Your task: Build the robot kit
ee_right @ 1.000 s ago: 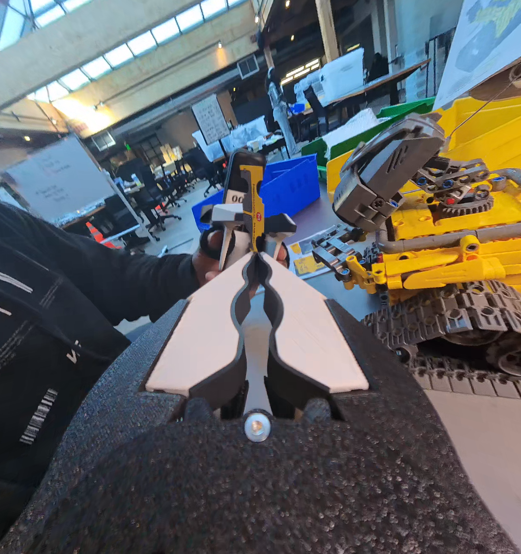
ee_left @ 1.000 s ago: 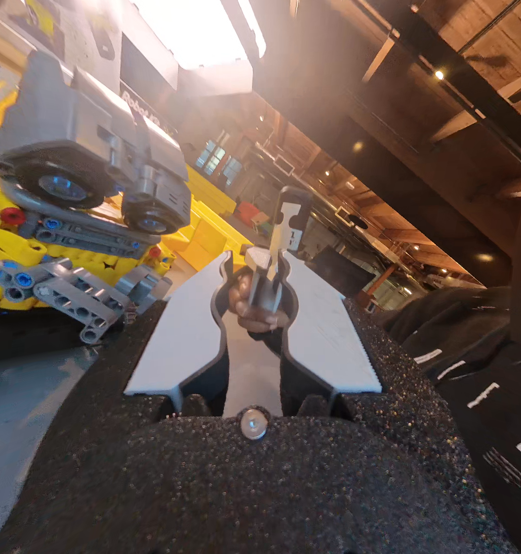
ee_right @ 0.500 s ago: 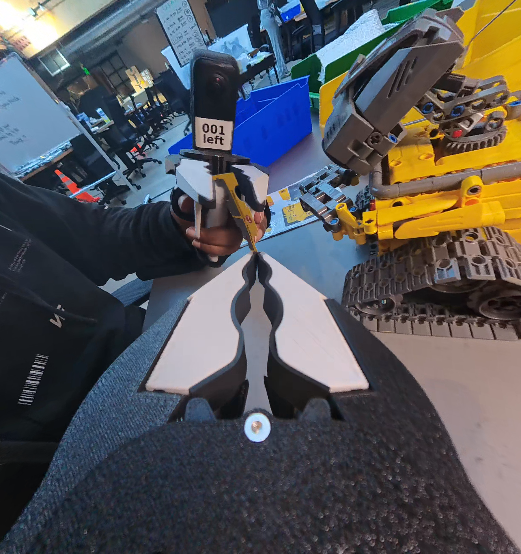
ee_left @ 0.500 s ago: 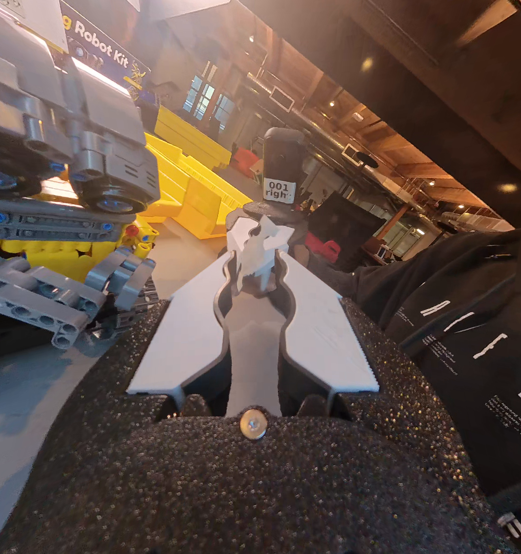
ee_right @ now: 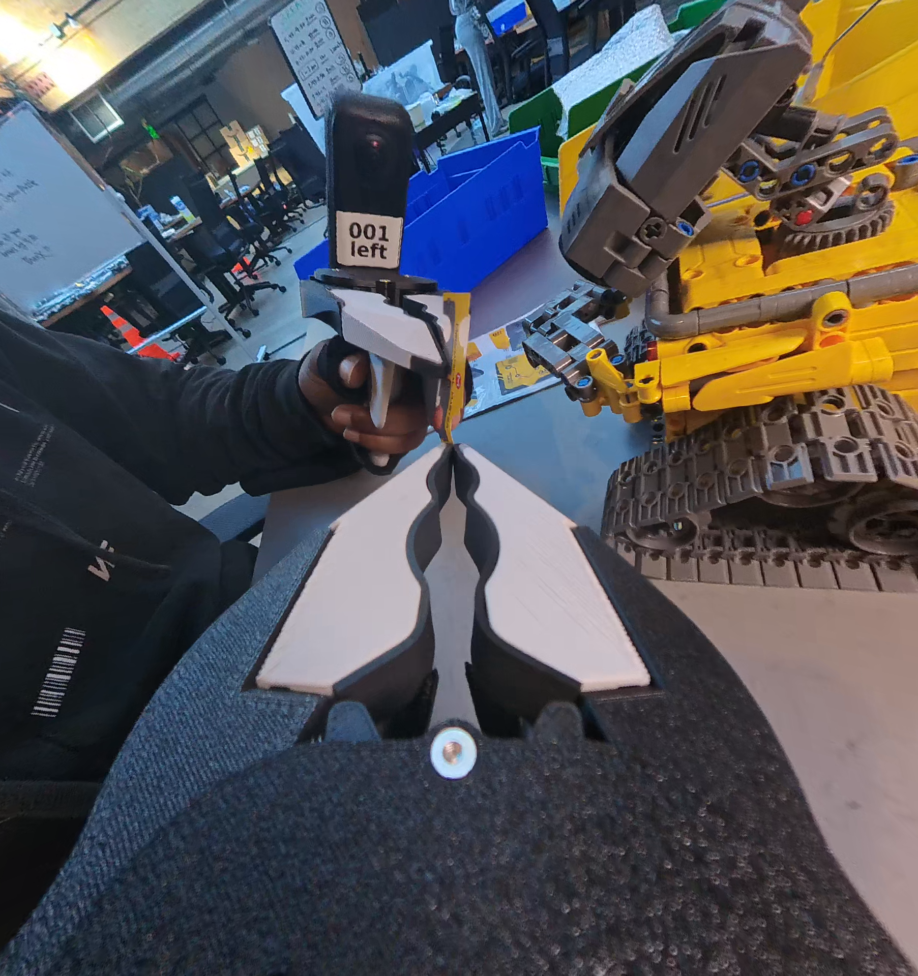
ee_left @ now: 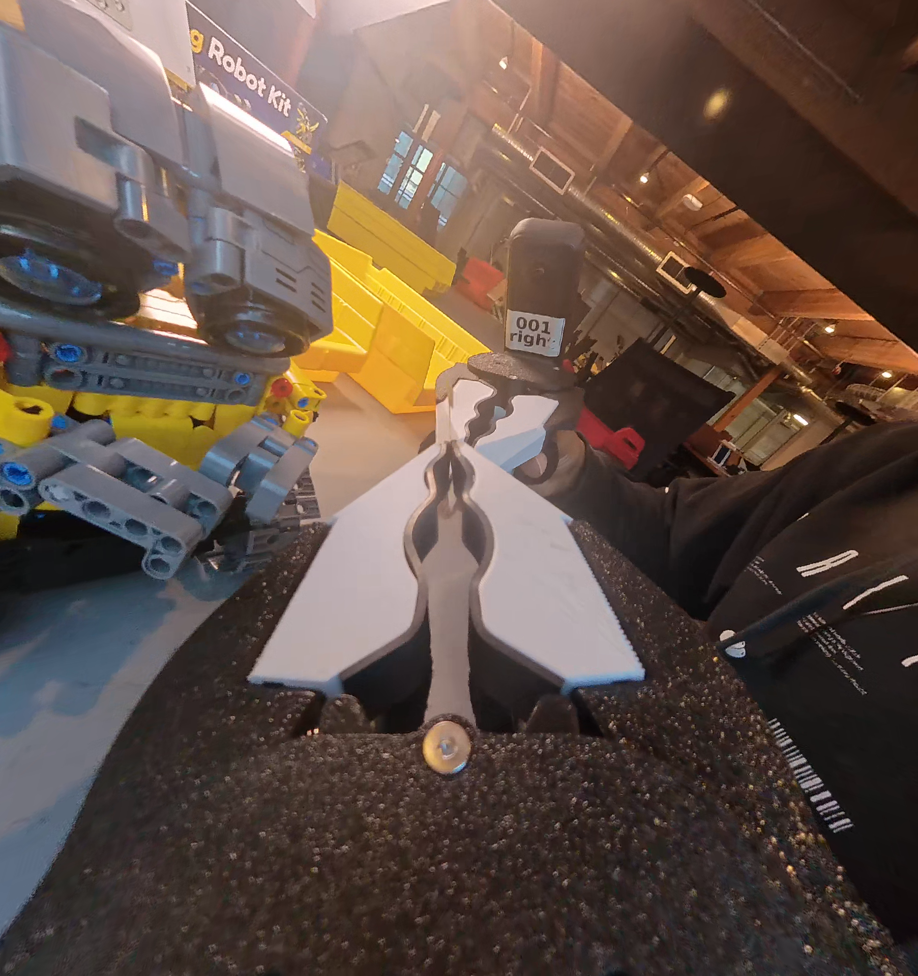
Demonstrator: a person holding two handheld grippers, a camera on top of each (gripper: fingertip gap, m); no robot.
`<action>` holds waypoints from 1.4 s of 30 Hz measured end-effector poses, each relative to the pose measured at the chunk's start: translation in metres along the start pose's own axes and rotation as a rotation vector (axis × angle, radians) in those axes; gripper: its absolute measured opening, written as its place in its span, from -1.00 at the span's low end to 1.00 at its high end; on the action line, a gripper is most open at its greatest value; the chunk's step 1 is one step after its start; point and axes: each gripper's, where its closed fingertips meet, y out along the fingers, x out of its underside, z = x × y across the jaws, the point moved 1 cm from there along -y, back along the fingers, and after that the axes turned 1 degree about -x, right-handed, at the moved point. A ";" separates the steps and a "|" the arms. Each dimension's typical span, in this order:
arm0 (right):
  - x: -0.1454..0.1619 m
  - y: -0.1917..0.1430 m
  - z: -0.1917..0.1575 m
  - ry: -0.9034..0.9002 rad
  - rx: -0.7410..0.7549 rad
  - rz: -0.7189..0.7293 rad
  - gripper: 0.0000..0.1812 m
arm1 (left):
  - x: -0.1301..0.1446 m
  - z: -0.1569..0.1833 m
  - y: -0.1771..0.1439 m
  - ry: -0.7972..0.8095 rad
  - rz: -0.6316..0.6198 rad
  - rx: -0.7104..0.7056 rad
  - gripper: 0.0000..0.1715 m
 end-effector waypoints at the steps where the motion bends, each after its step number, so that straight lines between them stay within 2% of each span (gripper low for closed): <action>1: -0.002 -0.001 -0.001 0.001 -0.012 0.021 -0.99 | -0.002 0.001 -0.001 -0.004 0.016 0.009 -1.00; 5: -0.014 -0.003 -0.011 0.016 -0.095 0.111 -0.86 | -0.012 0.010 -0.004 -0.001 0.085 0.063 -1.00; 14: -0.029 -0.006 -0.027 -0.062 -0.181 0.257 -0.65 | -0.027 0.025 -0.014 0.041 0.197 0.129 -1.00; 16: -0.032 -0.007 -0.027 -0.087 -0.170 0.294 -0.66 | -0.029 0.025 -0.015 0.025 0.221 0.135 -1.00; 25: -0.038 -0.007 -0.020 -0.139 -0.091 0.411 -1.00 | -0.033 0.021 -0.018 -0.048 0.282 0.144 -1.00; 30: -0.039 -0.011 -0.014 -0.146 -0.055 0.425 -1.00 | -0.038 0.015 -0.023 -0.089 0.319 0.142 -1.00; 36: -0.040 -0.009 -0.008 -0.123 -0.013 0.426 -0.81 | -0.037 0.013 -0.023 -0.113 0.322 0.146 -1.00; 42: -0.042 -0.002 -0.006 -0.093 0.030 0.457 -0.85 | -0.035 0.011 -0.021 -0.127 0.322 0.144 -1.00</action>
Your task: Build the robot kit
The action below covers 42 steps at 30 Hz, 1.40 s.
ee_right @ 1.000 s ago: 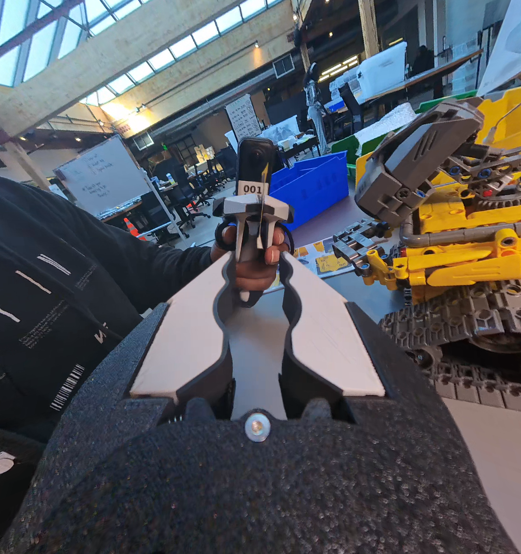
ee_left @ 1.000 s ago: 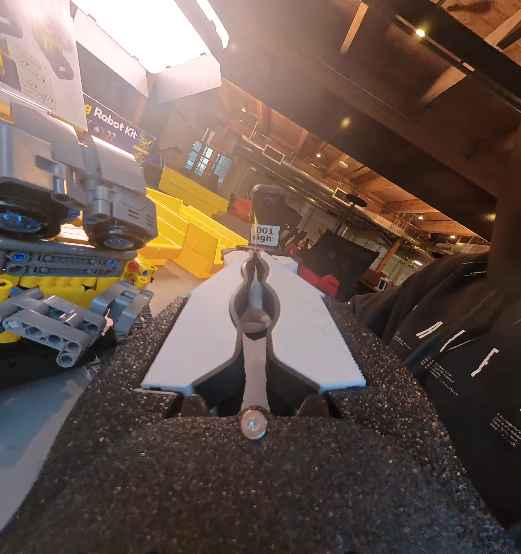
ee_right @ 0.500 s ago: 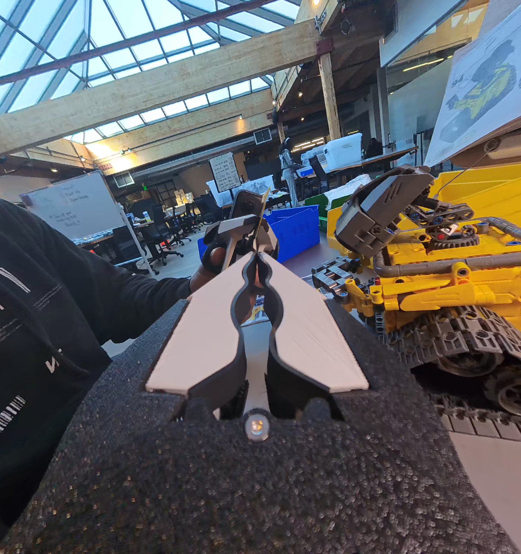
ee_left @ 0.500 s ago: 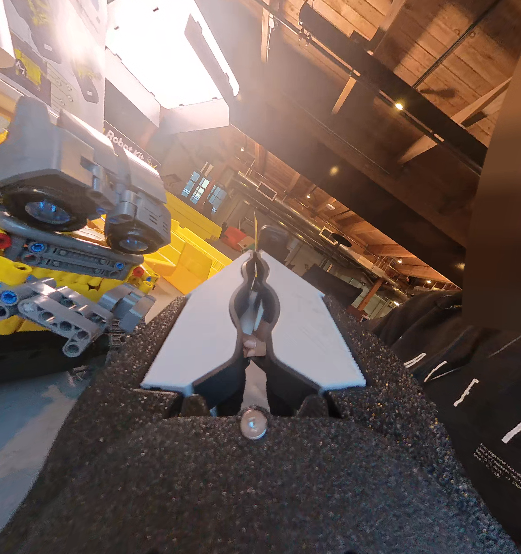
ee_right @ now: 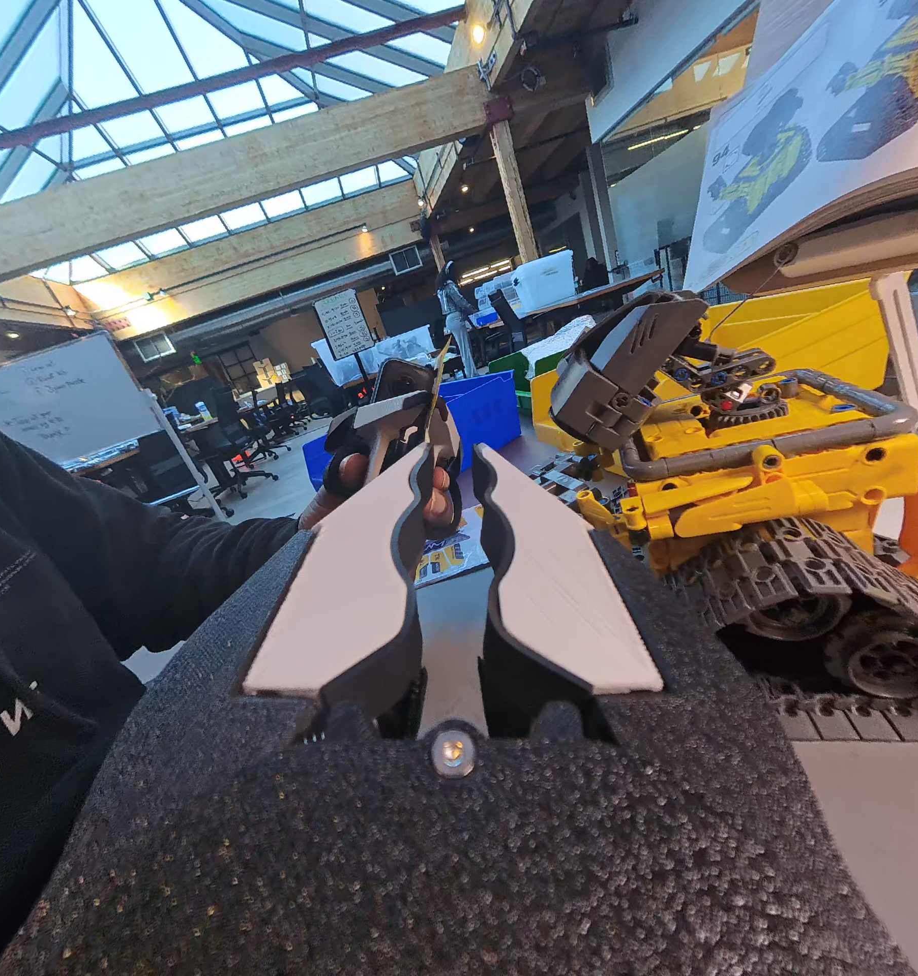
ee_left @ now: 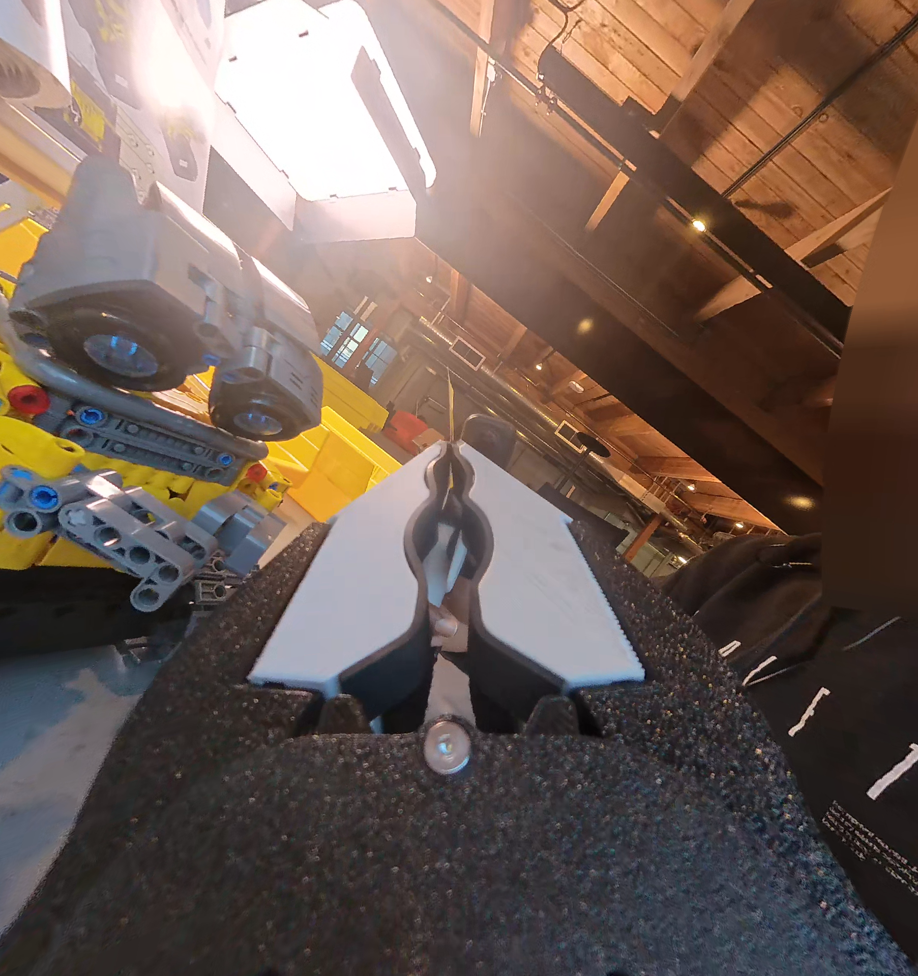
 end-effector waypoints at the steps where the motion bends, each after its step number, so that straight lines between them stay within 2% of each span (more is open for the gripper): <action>1: 0.000 0.001 0.000 0.003 0.004 0.005 -0.86 | 0.000 0.000 0.000 -0.001 0.001 -0.002 -1.00; 10: 0.005 0.007 -0.009 0.024 -0.032 -0.001 -0.88 | 0.001 -0.002 0.000 0.003 -0.002 -0.010 -1.00; 18: 0.004 0.007 -0.011 0.026 -0.045 -0.003 -1.00 | 0.004 -0.003 0.002 0.015 -0.019 -0.020 -1.00; 22: 0.001 0.006 -0.012 0.046 -0.069 -0.007 -1.00 | 0.007 -0.006 0.002 0.051 -0.059 -0.047 -1.00; 26: -0.012 0.000 -0.014 0.052 -0.113 0.011 -1.00 | 0.000 0.006 0.001 0.197 -0.111 -0.026 -0.82; 29: -0.020 -0.005 -0.018 0.073 -0.170 -0.005 -1.00 | -0.013 0.008 -0.004 0.444 -0.172 -0.099 -0.63; 31: -0.023 -0.010 -0.017 0.086 -0.191 -0.026 -1.00 | -0.030 -0.008 -0.013 0.608 -0.217 -0.238 -0.59; 33: -0.026 -0.015 -0.014 0.109 -0.196 -0.042 -1.00 | -0.045 -0.036 -0.029 0.739 -0.317 -0.407 -0.51; 36: -0.032 -0.021 -0.008 0.151 -0.197 -0.041 -1.00 | -0.049 -0.081 -0.053 0.776 -0.522 -0.565 -0.35; 38: -0.037 -0.026 -0.003 0.165 -0.189 -0.029 -1.00 | -0.036 -0.102 -0.062 0.688 -0.635 -0.571 -0.22; 42: -0.044 -0.036 0.005 0.188 -0.169 -0.005 -1.00 | -0.035 -0.110 -0.052 0.640 -0.633 -0.500 -0.21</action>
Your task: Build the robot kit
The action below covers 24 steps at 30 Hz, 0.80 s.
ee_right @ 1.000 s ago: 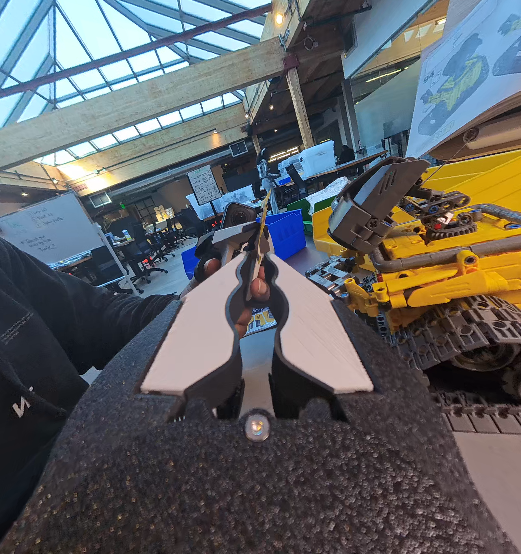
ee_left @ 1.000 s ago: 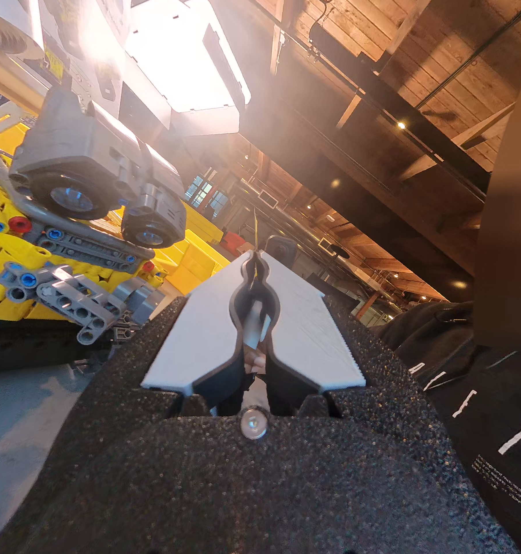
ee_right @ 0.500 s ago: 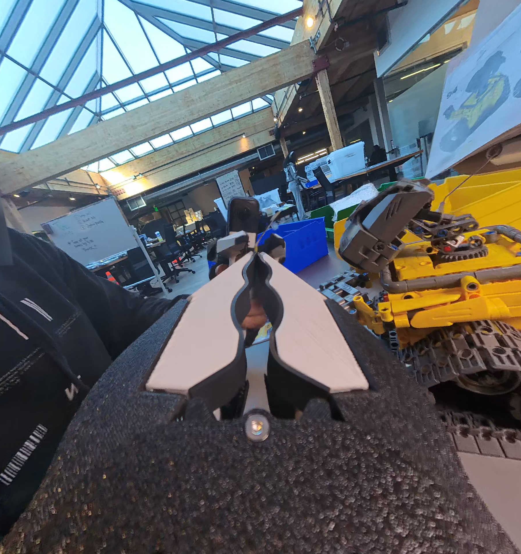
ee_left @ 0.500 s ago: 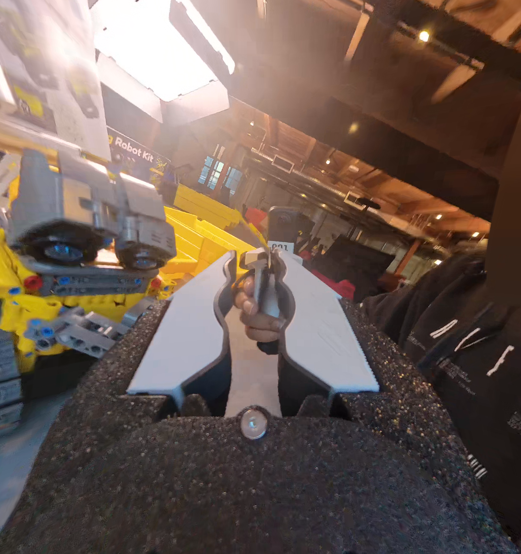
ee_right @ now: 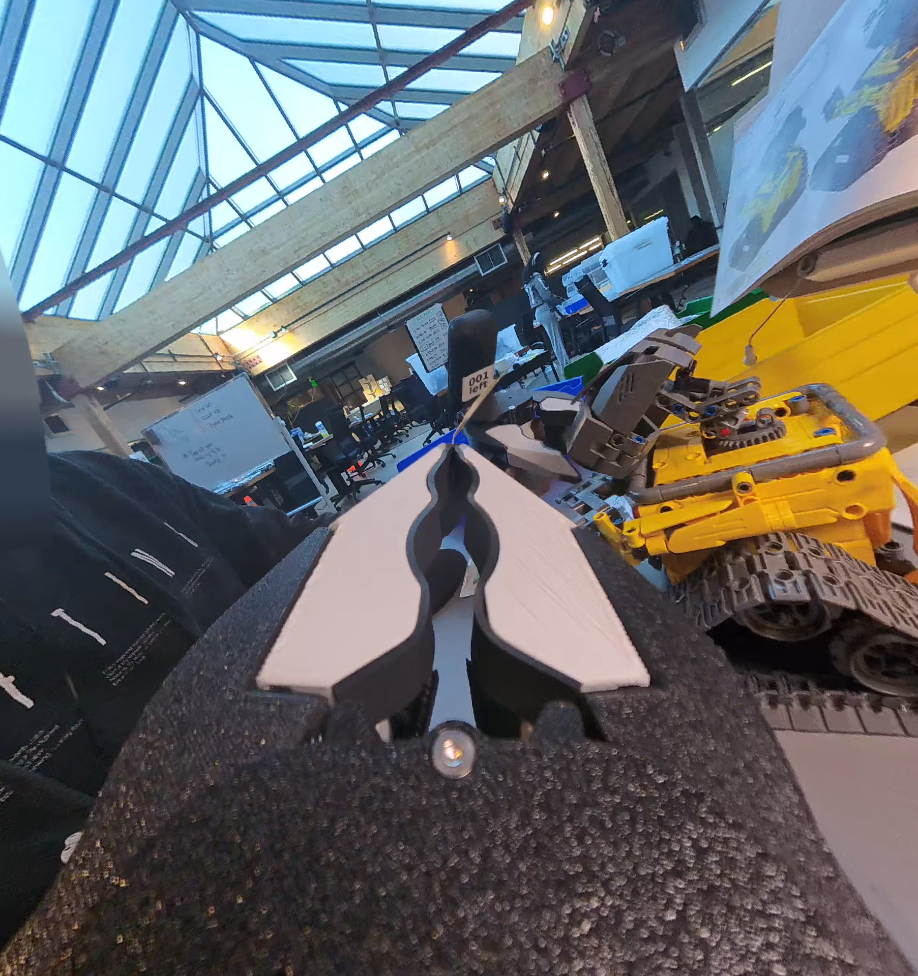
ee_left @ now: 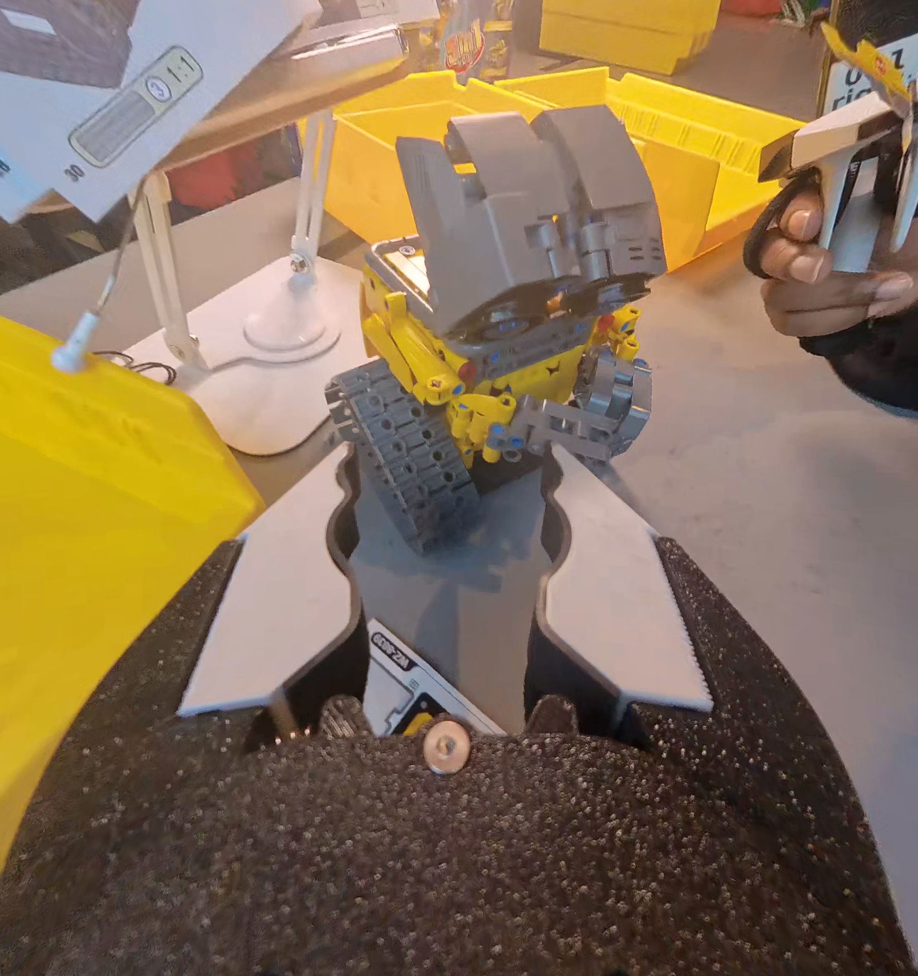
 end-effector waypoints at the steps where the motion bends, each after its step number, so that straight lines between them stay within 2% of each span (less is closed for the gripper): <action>1: -0.001 -0.002 0.002 0.006 0.006 0.003 -1.00 | -0.008 -0.001 0.000 0.018 0.021 -0.001 -0.30; 3: -0.001 -0.005 0.005 0.012 0.019 0.002 -1.00 | -0.028 0.008 -0.002 0.072 0.055 0.041 -0.37; 5: -0.002 -0.007 0.008 0.011 0.029 0.002 -1.00 | -0.042 0.009 0.000 0.156 0.043 0.024 -0.37; 10: -0.002 -0.010 0.013 0.020 0.041 -0.001 -1.00 | -0.043 0.004 0.025 0.585 -0.144 -0.100 -0.16; 11: -0.001 -0.010 0.013 0.021 0.042 -0.002 -1.00 | -0.044 0.005 0.030 0.603 -0.156 -0.093 -0.19; 12: -0.001 -0.011 0.013 0.021 0.043 -0.005 -1.00 | -0.046 0.008 0.034 0.604 -0.153 -0.080 -0.30; 15: 0.000 -0.014 0.012 0.019 0.047 -0.021 -1.00 | -0.054 0.016 0.033 0.549 -0.168 -0.053 -0.39; 18: 0.000 -0.018 0.012 0.021 0.056 -0.044 -1.00 | -0.059 0.026 0.027 0.371 -0.213 -0.018 -0.42; 21: -0.001 -0.020 0.008 0.034 0.036 -0.062 -1.00 | -0.063 0.046 0.020 0.158 -0.266 0.041 -0.42; 24: -0.001 -0.021 0.000 0.028 0.007 -0.088 -1.00 | -0.067 0.068 0.011 0.010 -0.318 0.103 -0.43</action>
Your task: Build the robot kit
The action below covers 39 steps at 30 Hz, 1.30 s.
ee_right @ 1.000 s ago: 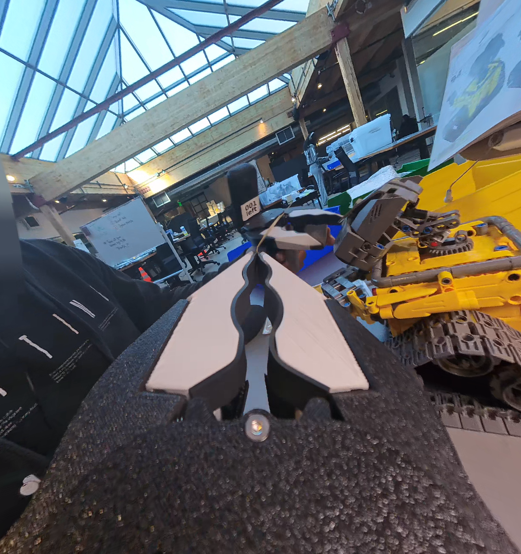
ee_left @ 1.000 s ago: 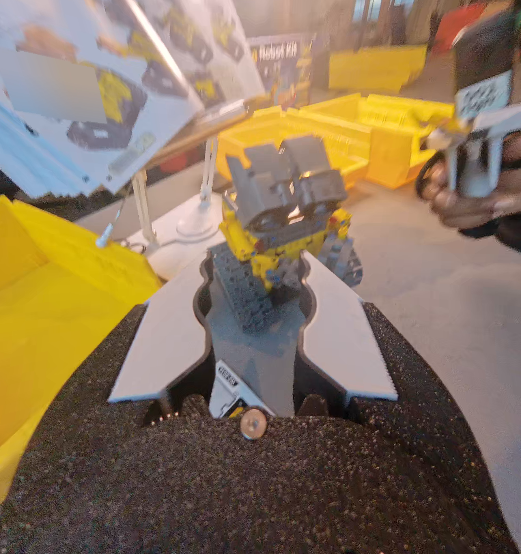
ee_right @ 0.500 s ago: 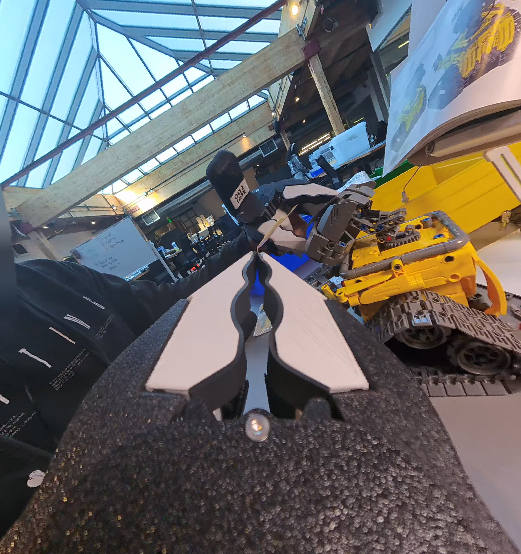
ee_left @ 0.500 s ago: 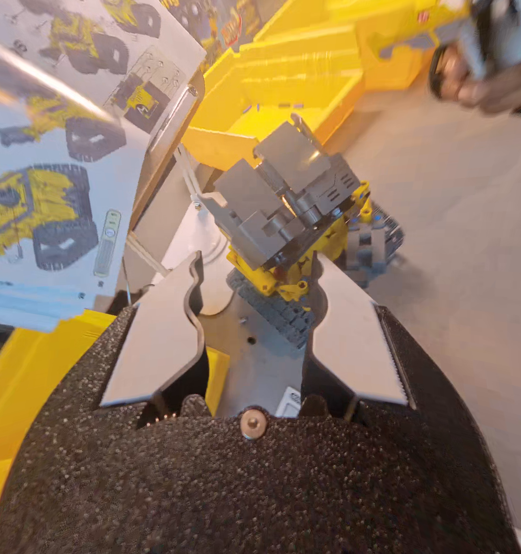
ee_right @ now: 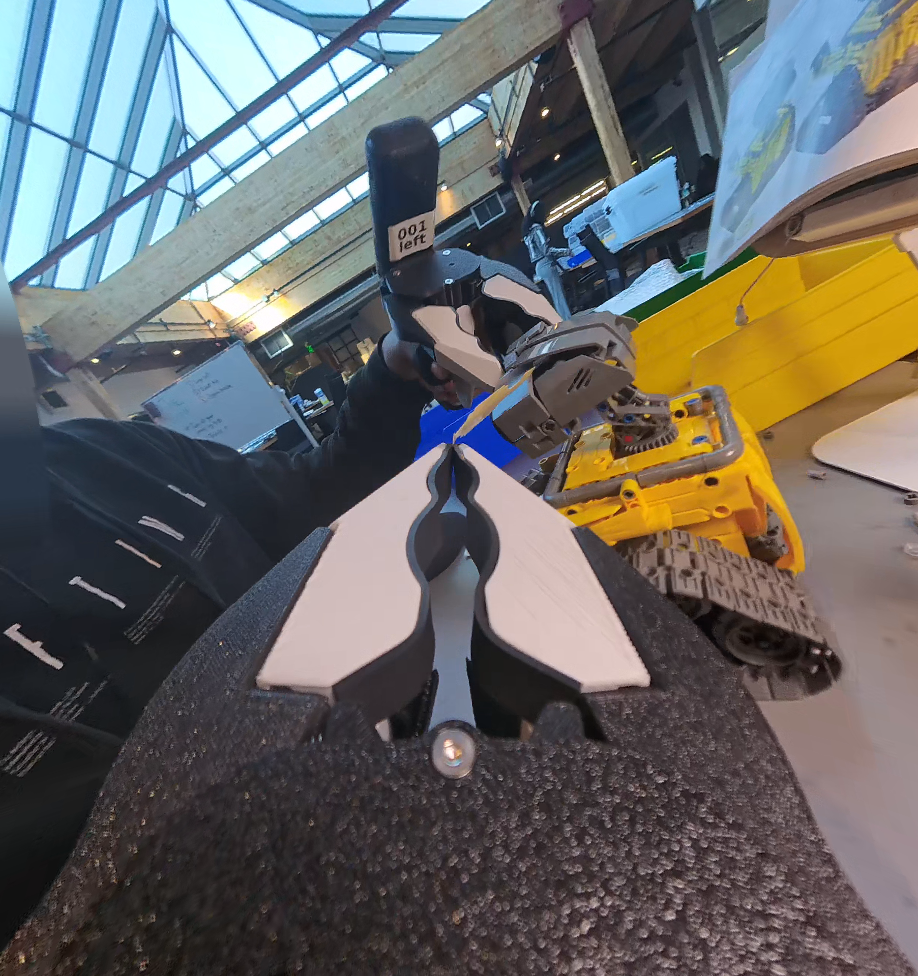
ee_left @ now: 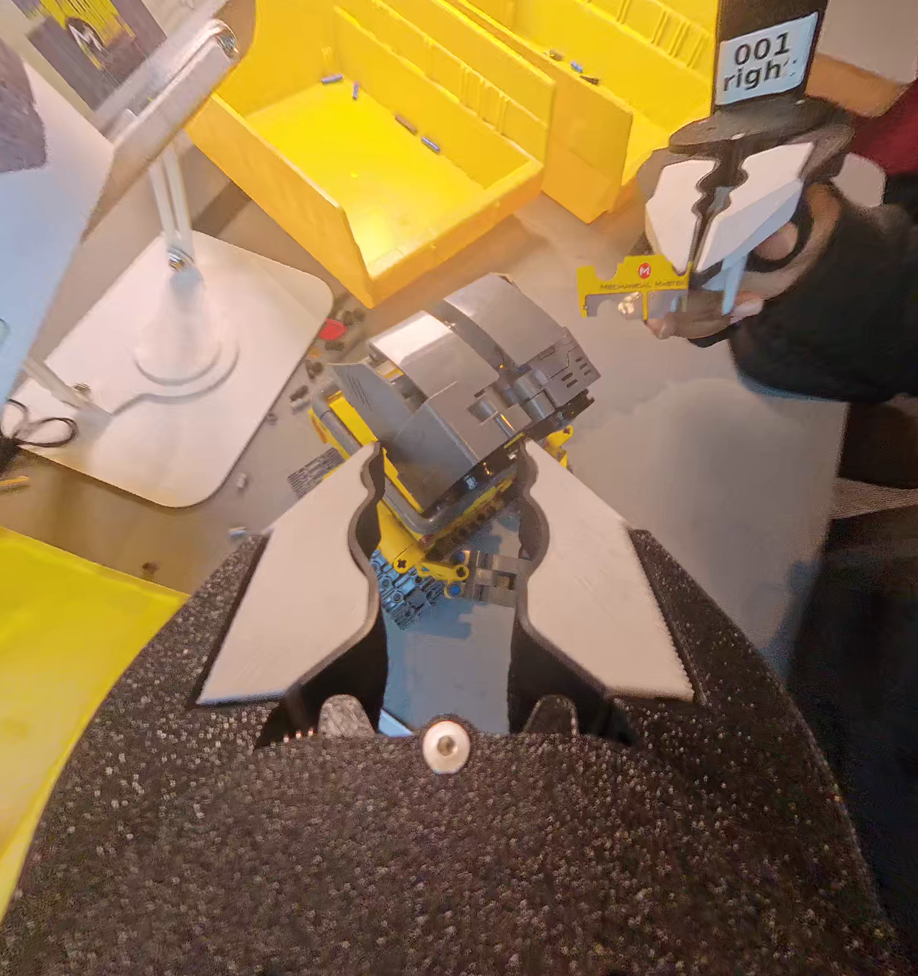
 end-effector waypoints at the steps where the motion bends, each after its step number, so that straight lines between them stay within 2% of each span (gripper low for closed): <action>1: 0.000 0.000 -0.004 -0.004 -0.018 -0.010 -1.00 | -0.002 0.006 -0.002 -0.031 -0.003 0.027 -0.44; 4: 0.001 -0.002 -0.017 -0.009 -0.079 -0.033 -1.00 | -0.009 0.012 -0.002 -0.103 0.005 0.106 -0.45; 8: 0.003 -0.003 -0.027 0.004 -0.143 -0.052 -1.00 | -0.020 0.000 0.006 -0.189 0.027 0.180 -0.45; 13: 0.002 -0.006 -0.027 0.010 -0.157 -0.050 -1.00 | -0.032 -0.010 0.018 -0.247 0.063 0.210 -0.44; 19: 0.007 -0.009 -0.022 0.013 -0.135 -0.078 -1.00 | -0.023 -0.002 0.022 -0.262 0.108 0.258 -0.39; 27: 0.036 0.006 -0.017 0.034 -0.123 -0.204 -1.00 | -0.014 0.000 0.019 -0.243 0.183 0.272 -0.41; 31: 0.045 0.017 -0.009 0.092 -0.087 -0.218 -1.00 | -0.018 0.000 0.019 -0.271 0.221 0.275 -0.42; 39: 0.042 0.032 0.012 0.256 0.016 -0.183 -1.00 | -0.021 0.000 0.017 -0.385 0.298 0.325 -0.42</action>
